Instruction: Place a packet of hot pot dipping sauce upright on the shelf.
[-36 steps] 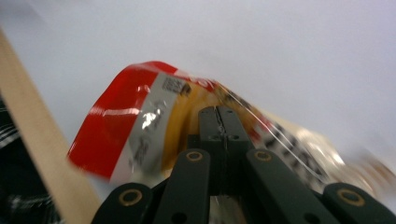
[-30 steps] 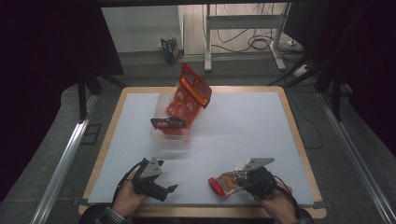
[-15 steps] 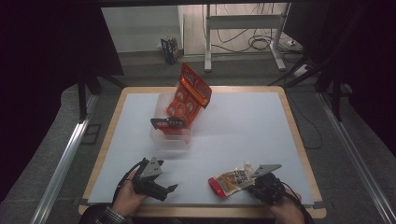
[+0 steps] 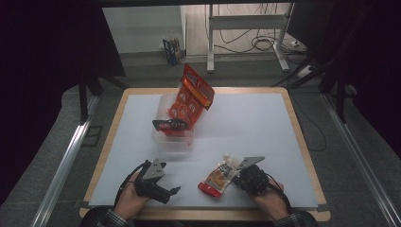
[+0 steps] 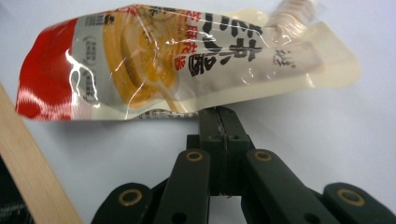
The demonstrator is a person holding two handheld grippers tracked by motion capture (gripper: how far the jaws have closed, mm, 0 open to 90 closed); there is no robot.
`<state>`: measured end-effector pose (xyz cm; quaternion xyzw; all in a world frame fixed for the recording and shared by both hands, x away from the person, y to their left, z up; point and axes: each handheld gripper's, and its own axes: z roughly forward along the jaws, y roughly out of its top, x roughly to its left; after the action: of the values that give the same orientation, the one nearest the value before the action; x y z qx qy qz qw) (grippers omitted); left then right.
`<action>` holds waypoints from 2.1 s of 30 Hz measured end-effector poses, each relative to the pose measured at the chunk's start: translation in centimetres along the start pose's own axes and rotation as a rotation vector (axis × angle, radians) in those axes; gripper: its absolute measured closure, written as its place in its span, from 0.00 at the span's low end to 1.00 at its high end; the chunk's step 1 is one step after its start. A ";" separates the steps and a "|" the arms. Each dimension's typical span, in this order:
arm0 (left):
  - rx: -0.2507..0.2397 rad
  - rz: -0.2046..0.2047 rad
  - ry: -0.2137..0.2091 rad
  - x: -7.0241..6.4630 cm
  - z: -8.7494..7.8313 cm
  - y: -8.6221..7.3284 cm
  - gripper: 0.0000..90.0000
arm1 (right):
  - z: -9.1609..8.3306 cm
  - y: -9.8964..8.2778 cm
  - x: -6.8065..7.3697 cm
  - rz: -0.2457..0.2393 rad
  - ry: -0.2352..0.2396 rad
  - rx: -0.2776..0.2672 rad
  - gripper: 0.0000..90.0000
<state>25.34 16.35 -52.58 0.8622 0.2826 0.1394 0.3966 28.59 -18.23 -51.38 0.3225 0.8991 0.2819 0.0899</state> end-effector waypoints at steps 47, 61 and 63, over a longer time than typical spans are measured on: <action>0.033 0.024 -0.152 -4.9 6.5 3.3 1.00 | 1.9 2.6 -4.5 0.124 0.231 -0.101 0.34; 0.035 0.030 -0.152 -4.8 6.4 3.2 1.00 | 1.3 4.3 -3.4 0.117 0.346 -0.149 0.90; 0.025 0.022 -0.149 -4.8 6.4 3.2 1.00 | 0.9 4.6 -3.2 0.125 0.377 -0.166 0.93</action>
<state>25.62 7.92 -54.34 0.8783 0.2444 0.0756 0.4040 33.82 -16.97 -49.63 0.3105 0.8521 0.4154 -0.0712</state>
